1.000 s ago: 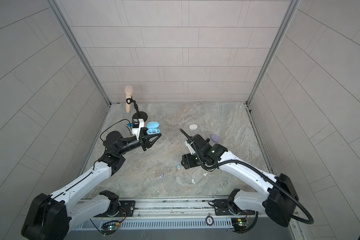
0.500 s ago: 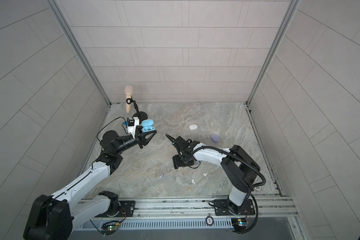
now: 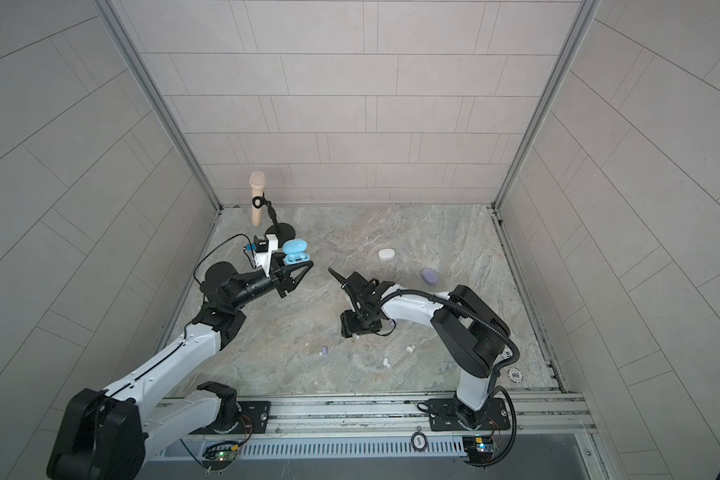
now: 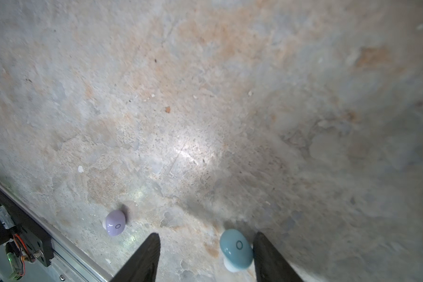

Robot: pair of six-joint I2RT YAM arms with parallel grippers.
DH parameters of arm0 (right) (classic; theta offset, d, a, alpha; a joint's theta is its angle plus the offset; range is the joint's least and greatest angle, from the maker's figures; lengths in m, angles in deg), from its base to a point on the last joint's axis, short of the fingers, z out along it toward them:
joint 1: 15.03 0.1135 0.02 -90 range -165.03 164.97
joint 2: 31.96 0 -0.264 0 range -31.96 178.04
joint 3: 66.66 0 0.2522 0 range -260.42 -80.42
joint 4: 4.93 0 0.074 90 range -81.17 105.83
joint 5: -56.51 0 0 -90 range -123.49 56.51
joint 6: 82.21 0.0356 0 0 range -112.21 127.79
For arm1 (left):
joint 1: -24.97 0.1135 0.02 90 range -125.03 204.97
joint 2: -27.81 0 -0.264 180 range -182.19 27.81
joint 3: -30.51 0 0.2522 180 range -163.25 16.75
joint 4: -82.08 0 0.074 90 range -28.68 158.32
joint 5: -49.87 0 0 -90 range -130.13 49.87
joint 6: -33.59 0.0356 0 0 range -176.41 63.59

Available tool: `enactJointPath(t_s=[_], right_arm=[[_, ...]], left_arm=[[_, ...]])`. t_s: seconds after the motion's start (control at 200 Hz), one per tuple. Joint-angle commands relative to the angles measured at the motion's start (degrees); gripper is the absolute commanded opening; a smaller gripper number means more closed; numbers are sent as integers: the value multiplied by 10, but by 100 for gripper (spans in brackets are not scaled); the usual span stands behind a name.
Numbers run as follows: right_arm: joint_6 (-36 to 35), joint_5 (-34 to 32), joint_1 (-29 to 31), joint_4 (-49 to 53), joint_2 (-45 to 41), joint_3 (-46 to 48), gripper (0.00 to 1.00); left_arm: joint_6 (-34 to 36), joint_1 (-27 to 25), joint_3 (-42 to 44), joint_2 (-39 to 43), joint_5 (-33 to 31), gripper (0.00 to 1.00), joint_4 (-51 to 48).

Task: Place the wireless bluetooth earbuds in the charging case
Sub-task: 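Withdraw the right gripper to the second earbud while the left arm moves the case away, then lower the right gripper over the second light-blue earbud and close on it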

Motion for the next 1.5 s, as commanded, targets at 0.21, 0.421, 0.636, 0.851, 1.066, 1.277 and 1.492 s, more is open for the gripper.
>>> enactJointPath(t_s=[0.21, 0.421, 0.636, 0.851, 1.066, 1.277, 1.492], right_arm=[[11, 20, 10, 20, -29, -10, 61], [8, 22, 18, 37, -32, -24, 60], [-3, 22, 24, 56, -23, -42, 60], [3, 10, 25, 59, -24, -41, 60], [13, -54, 14, 77, -43, -29, 65], [11, -52, 1, 73, -14, -10, 66], [16, -9, 6, 40, 14, -10, 66]], left_arm=[[-4, 2, 8, 3, 10, 1, 27], [-3, 2, 8, 5, 8, 1, 25], [-3, 2, 9, 6, 9, 1, 25], [-2, 2, 9, 8, 9, 1, 24], [-5, 1, 9, 4, 10, 1, 29], [-8, 2, 9, 3, 13, 1, 32], [-11, 2, 10, 3, 13, 2, 35]])
